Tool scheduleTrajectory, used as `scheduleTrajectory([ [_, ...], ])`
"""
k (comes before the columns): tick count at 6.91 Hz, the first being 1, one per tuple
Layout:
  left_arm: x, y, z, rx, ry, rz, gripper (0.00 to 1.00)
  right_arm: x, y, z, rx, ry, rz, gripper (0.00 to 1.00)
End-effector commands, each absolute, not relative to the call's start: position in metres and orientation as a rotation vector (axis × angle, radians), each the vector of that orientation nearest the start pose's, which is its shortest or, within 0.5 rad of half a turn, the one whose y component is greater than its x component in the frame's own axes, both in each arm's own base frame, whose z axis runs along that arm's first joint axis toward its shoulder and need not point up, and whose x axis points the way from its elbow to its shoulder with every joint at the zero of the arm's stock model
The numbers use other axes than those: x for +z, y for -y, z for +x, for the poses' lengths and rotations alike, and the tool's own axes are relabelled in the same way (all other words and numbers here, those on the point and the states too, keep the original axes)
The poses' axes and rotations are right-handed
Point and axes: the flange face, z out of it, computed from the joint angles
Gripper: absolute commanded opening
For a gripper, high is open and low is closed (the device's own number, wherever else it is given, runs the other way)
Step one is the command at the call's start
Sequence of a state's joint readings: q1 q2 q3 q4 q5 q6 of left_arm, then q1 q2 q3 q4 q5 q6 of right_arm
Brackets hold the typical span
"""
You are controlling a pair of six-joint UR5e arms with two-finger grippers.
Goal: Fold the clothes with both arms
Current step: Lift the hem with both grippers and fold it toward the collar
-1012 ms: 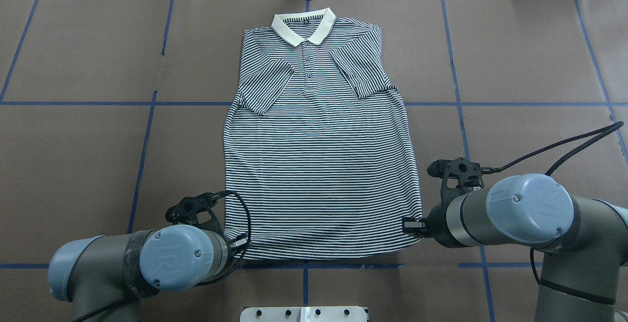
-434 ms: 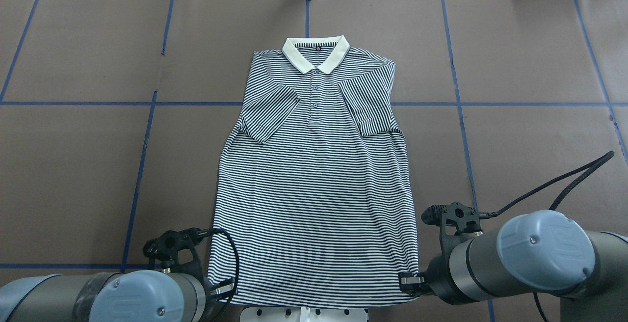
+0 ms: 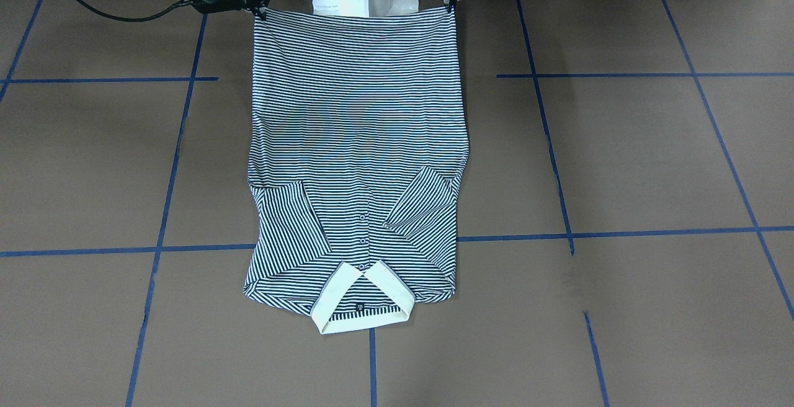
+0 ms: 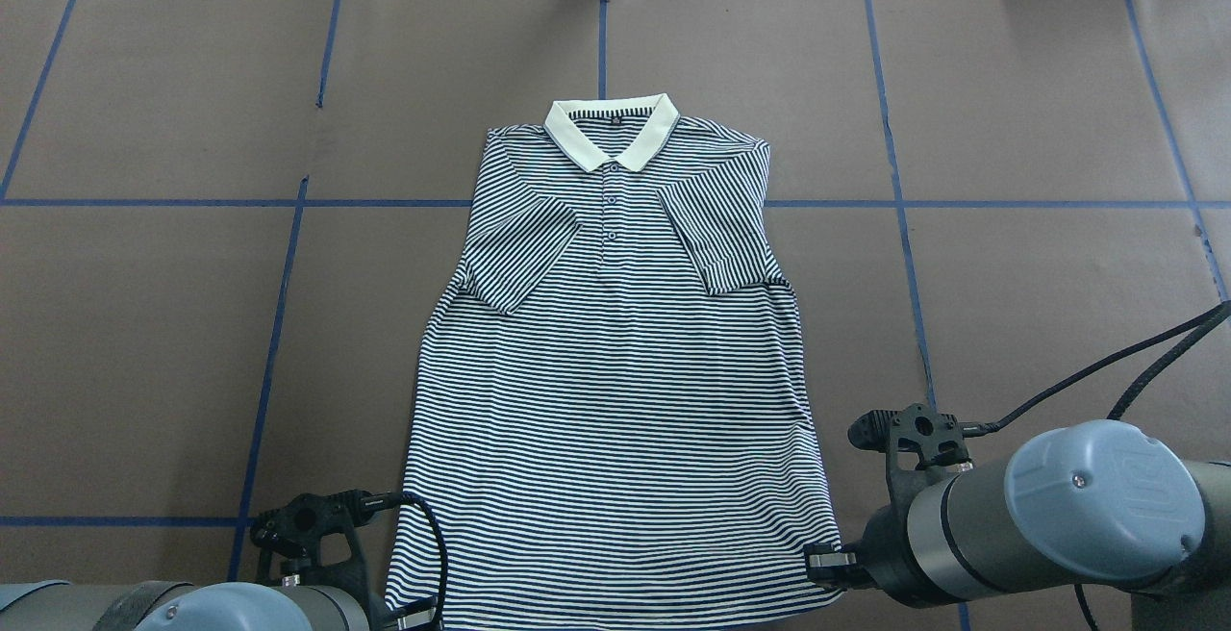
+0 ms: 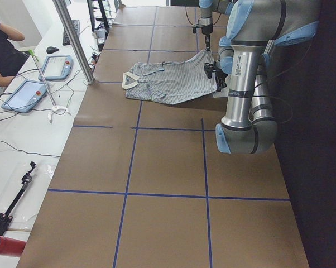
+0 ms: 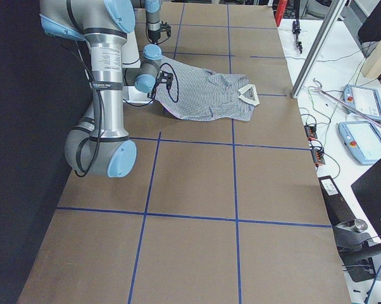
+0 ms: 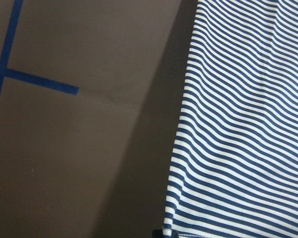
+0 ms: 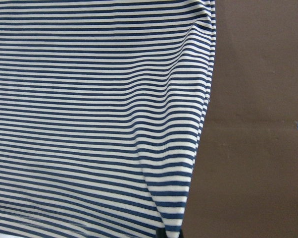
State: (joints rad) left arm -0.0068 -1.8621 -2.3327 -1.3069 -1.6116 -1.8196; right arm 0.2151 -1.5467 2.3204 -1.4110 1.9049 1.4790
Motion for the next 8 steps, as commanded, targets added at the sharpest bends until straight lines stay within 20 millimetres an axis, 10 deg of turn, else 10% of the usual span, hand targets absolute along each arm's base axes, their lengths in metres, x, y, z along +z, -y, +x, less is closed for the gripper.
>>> scheduleTrajectory([
  [1, 0.210, 0.176, 0.443, -0.238, -0.833, -0.068, 0.00, 0.279, 0.229, -0.398, 0.004, 0.990, -0.103, 0.00],
  [4, 0.215, 0.293, 0.401, -0.245, -0.799, 0.135, 0.00, 0.277, 0.328, -0.356, 0.086, 0.999, 0.059, 0.00],
  [8, 0.222, 0.416, 0.415, -0.318, -0.795, 0.261, 0.00, 0.267, 0.491, -0.381, 0.216, 0.939, 0.142, 0.00],
])
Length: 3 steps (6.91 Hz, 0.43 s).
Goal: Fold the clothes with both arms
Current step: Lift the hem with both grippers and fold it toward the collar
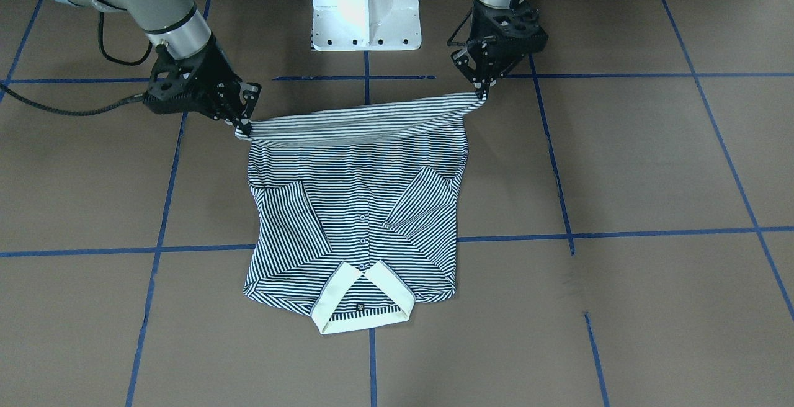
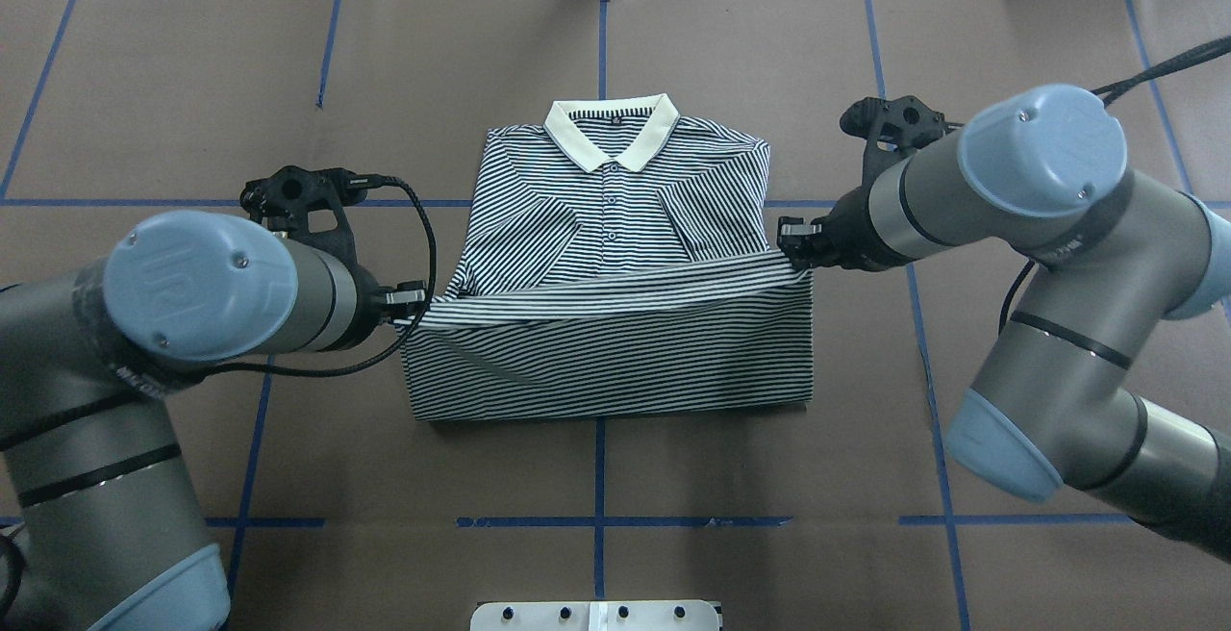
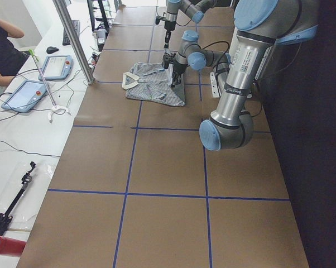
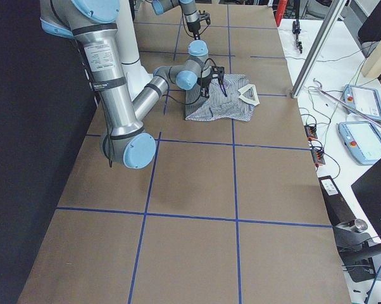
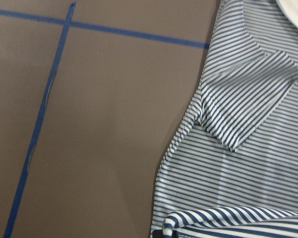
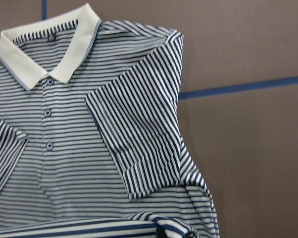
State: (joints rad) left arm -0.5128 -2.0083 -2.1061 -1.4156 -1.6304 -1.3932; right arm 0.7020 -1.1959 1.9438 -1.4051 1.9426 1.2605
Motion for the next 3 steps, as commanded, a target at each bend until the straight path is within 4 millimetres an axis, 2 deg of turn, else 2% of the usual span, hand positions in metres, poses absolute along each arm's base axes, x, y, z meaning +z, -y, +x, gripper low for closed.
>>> scheduleTrajectory([
  [1, 0.232, 0.444, 0.425, -0.345, -0.804, 0.279, 0.00, 0.267, 0.521, -0.383, 0.246, 0.920, 0.144, 0.00],
  [2, 0.245, 0.477, 0.422, -0.387, -0.801, 0.301, 0.00, 0.271, 0.556, -0.387, 0.259, 0.909, 0.162, 0.00],
  [3, 0.255, 0.509, 0.423, -0.420, -0.809, 0.322, 0.00, 0.298, 0.587, -0.388, 0.283, 0.915, 0.180, 0.00],
])
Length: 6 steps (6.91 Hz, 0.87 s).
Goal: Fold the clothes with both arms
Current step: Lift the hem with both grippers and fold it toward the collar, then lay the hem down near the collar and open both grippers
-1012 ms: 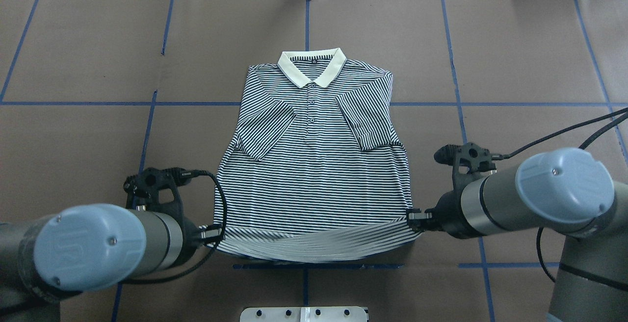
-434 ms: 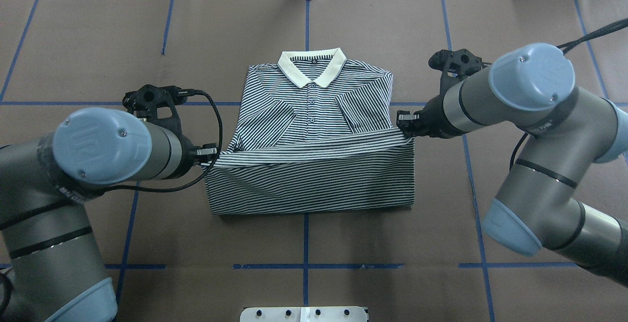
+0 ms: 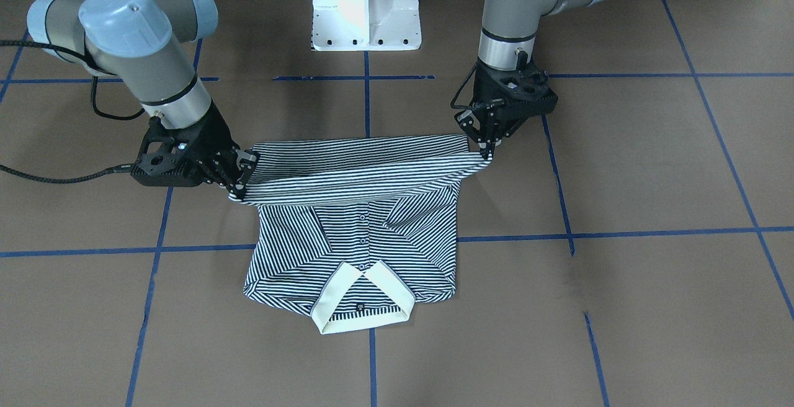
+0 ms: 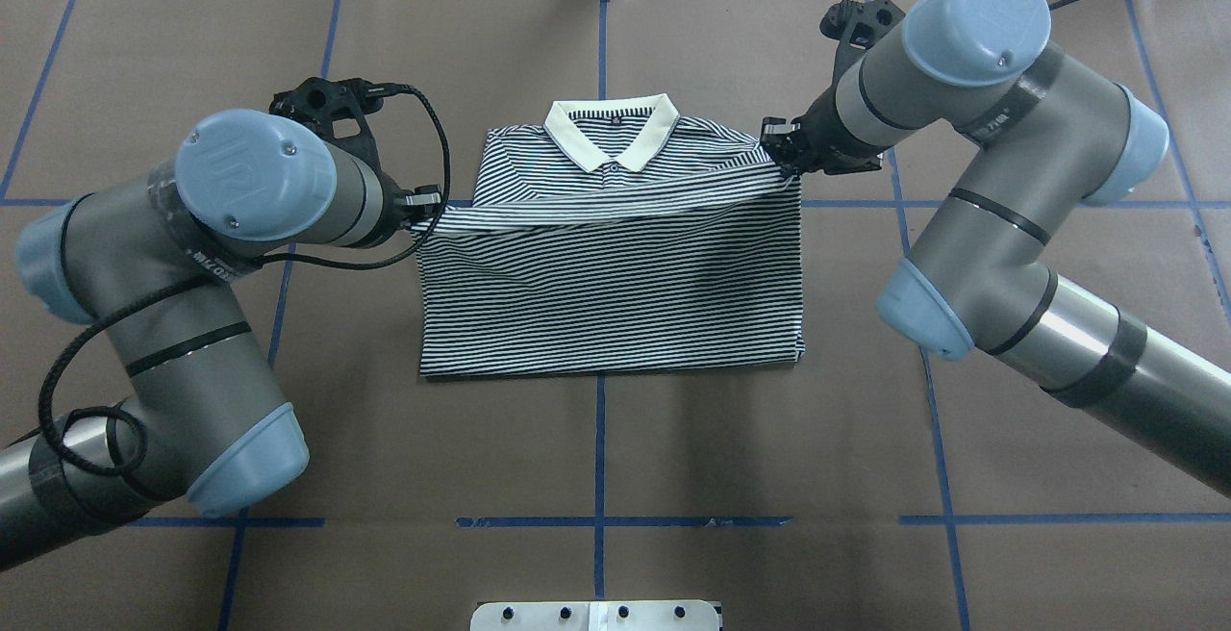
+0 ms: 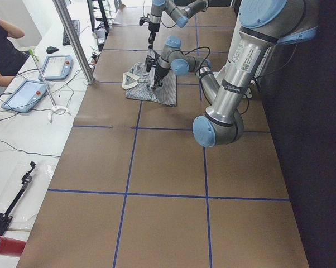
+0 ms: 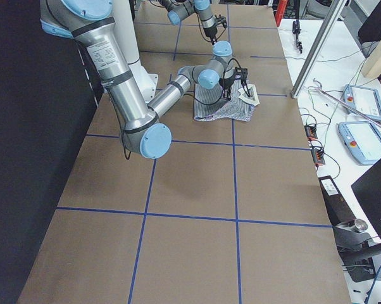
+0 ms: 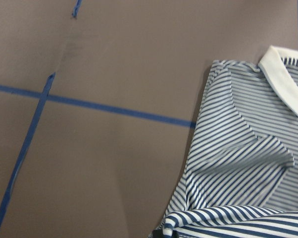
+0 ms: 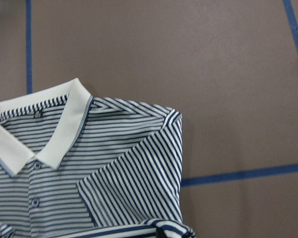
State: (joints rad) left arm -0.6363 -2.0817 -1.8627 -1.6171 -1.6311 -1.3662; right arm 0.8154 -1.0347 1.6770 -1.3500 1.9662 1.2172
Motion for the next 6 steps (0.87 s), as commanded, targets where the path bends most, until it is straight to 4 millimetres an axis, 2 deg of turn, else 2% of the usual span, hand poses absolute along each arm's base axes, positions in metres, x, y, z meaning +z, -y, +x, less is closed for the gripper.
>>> scheduleTrajectory([
  [1, 0.269, 0.536, 0.433, -0.424, -0.814, 0.345, 0.00, 0.317, 0.622, -0.396, 0.293, 0.926, 0.171, 0.00],
  [2, 0.283, 0.557, 0.448, -0.430, -0.835, 0.360, 0.00, 0.314, 0.643, -0.411, 0.294, 0.923, 0.159, 0.00],
  [3, 0.291, 0.569, 0.454, -0.435, -0.838, 0.365, 0.00, 0.313, 0.648, -0.416, 0.294, 0.920, 0.157, 0.00],
  [4, 0.285, 0.573, 0.459, -0.438, -0.841, 0.367, 0.00, 0.299, 0.652, -0.420, 0.290, 0.931, 0.165, 0.00],
  [6, 0.283, 0.582, 0.471, -0.444, -0.827, 0.356, 0.00, 0.300, 0.652, -0.425, 0.285, 0.928, 0.160, 0.00],
])
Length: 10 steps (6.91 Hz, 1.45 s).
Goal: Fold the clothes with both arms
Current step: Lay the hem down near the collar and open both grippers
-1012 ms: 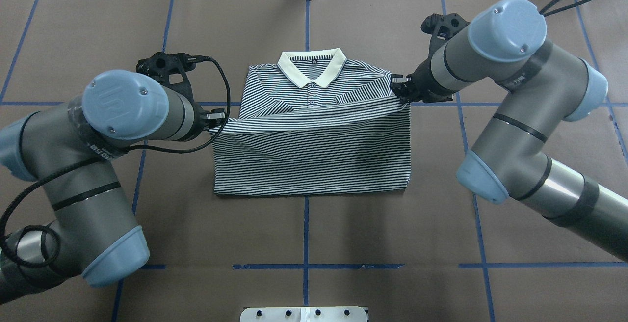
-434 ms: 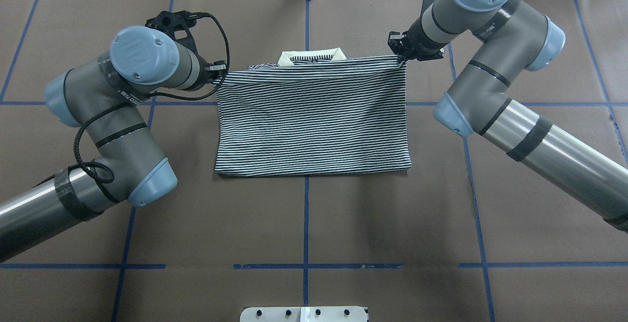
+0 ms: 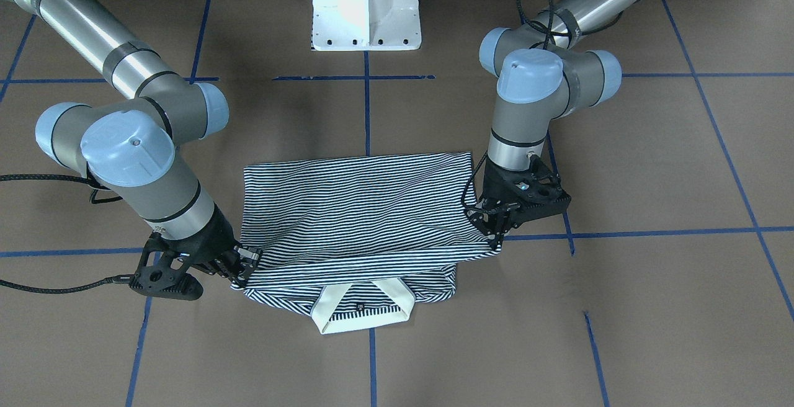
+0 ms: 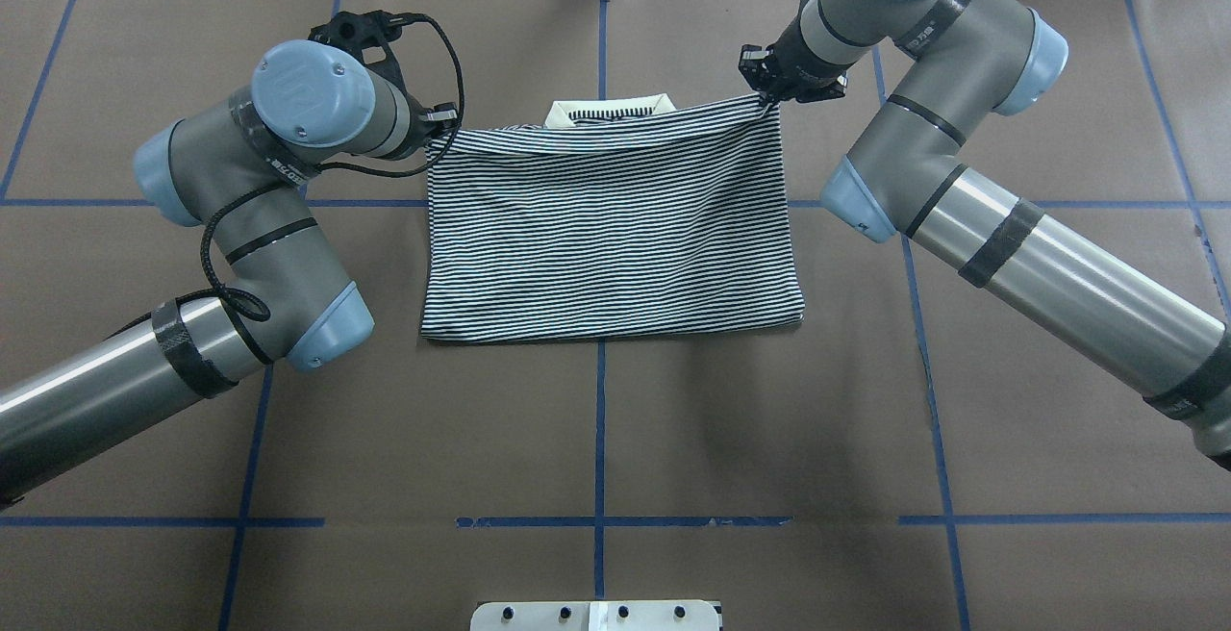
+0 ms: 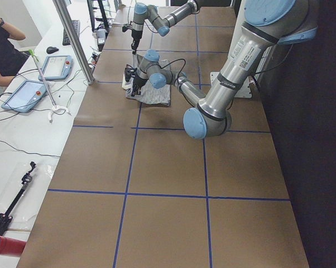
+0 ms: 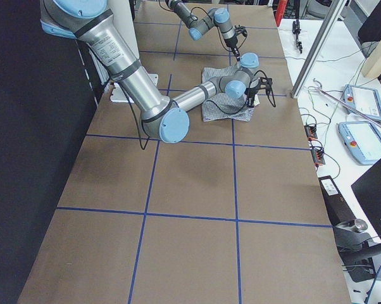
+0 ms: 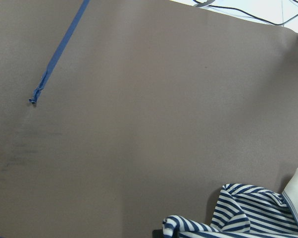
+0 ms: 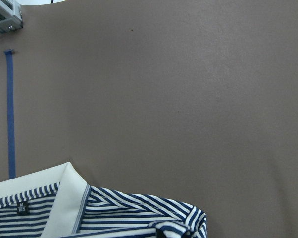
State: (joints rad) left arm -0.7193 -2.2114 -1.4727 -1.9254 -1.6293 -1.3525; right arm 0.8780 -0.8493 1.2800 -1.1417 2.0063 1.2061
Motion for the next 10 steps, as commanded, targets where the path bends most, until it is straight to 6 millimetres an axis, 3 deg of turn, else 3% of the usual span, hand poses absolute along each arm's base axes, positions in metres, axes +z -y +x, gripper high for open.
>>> scheduleTrajectory([
  [1, 0.282, 0.582, 0.471, -0.444, -0.830, 0.357, 0.32, 0.298, 0.652, -0.424, 0.280, 0.937, 0.169, 0.00],
  [2, 0.280, 0.583, 0.472, -0.444, -0.830, 0.357, 0.99, 0.301, 0.651, -0.424, 0.280, 0.943, 0.173, 0.00],
  [3, 0.273, 0.583, 0.472, -0.445, -0.834, 0.357, 1.00, 0.304, 0.652, -0.424, 0.279, 0.938, 0.172, 0.99],
  [5, 0.263, 0.583, 0.469, -0.442, -0.847, 0.361, 1.00, 0.315, 0.651, -0.421, 0.262, 0.928, 0.172, 1.00],
  [7, 0.248, 0.574, 0.464, -0.424, -0.890, 0.345, 1.00, 0.334, 0.634, -0.413, 0.213, 0.949, 0.117, 1.00],
  [8, 0.235, 0.567, 0.458, -0.422, -0.889, 0.336, 1.00, 0.342, 0.611, -0.411, 0.202, 0.960, 0.090, 1.00],
  [9, 0.218, 0.555, 0.448, -0.421, -0.879, 0.329, 1.00, 0.366, 0.569, -0.410, 0.223, 0.959, 0.045, 1.00],
  [10, 0.210, 0.549, 0.445, -0.417, -0.882, 0.328, 1.00, 0.371, 0.529, -0.411, 0.242, 0.970, 0.007, 1.00],
])
